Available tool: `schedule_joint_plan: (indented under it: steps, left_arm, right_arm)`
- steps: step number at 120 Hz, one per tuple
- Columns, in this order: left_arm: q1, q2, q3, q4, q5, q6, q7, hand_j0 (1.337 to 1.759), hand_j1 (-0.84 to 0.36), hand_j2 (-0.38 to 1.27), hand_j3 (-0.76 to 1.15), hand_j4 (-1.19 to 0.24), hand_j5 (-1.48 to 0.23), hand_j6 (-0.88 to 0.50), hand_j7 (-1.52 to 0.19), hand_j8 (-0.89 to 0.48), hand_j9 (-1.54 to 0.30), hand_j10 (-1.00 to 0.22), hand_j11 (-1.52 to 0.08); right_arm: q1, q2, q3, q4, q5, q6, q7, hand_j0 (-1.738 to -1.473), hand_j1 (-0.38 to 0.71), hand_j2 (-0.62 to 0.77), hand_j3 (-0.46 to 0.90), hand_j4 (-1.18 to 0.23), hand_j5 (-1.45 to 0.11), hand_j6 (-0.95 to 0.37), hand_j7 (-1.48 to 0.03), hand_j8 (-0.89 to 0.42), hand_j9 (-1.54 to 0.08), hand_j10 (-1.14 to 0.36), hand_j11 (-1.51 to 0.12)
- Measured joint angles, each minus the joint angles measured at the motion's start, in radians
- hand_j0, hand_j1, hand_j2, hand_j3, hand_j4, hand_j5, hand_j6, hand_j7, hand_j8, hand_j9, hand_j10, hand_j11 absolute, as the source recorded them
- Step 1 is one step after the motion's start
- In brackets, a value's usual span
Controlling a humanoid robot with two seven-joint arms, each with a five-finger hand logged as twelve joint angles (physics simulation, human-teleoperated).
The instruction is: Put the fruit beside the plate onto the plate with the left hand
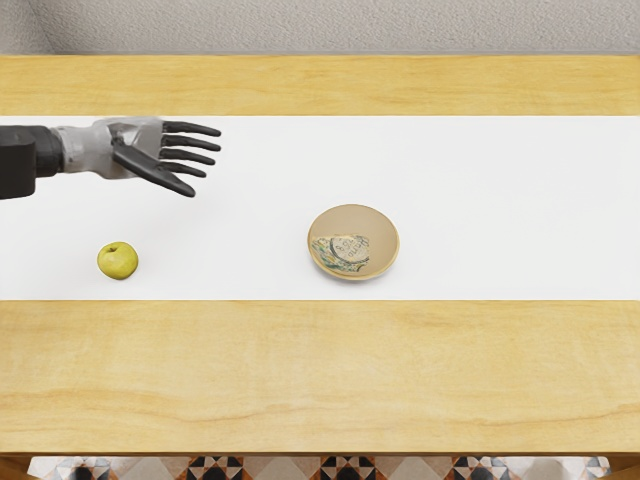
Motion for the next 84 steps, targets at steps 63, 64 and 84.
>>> schedule_joint_plan:
  steps: [63,64,84]
  left_arm:
    - [-0.286,0.236,0.307,-0.195,0.144,0.119,0.028,1.658,0.06,0.05,0.00,-0.24,-0.32,-0.24,-0.32,-0.24,-0.32,-0.24,-0.32]
    - [-0.310,0.234,0.336,-0.210,0.136,0.132,0.028,1.658,0.06,0.05,0.00,-0.24,-0.32,-0.24,-0.32,-0.24,-0.32,-0.24,-0.32]
    - [-0.668,0.047,0.883,-0.449,-0.018,0.519,0.027,1.658,0.05,0.05,0.00,-0.25,-0.32,-0.25,-0.32,-0.25,-0.32,-0.25,-0.32]
  right_arm:
    - [0.000,0.000,0.003,0.001,0.001,0.000,-0.003,-1.658,-0.31,-0.01,0.00,-0.04,-0.05,-0.04,-0.05,-0.04,-0.05,-0.04,-0.05]
    - [0.000,0.000,0.003,0.001,0.001,0.000,-0.003,-1.658,-0.31,-0.01,0.00,-0.04,-0.05,-0.04,-0.05,-0.04,-0.05,-0.04,-0.05]
    - [0.000,0.000,0.003,0.001,0.002,0.000,-0.004,-1.658,-0.31,-0.01,0.00,-0.04,-0.05,-0.04,-0.05,-0.04,-0.05,-0.04,-0.05]
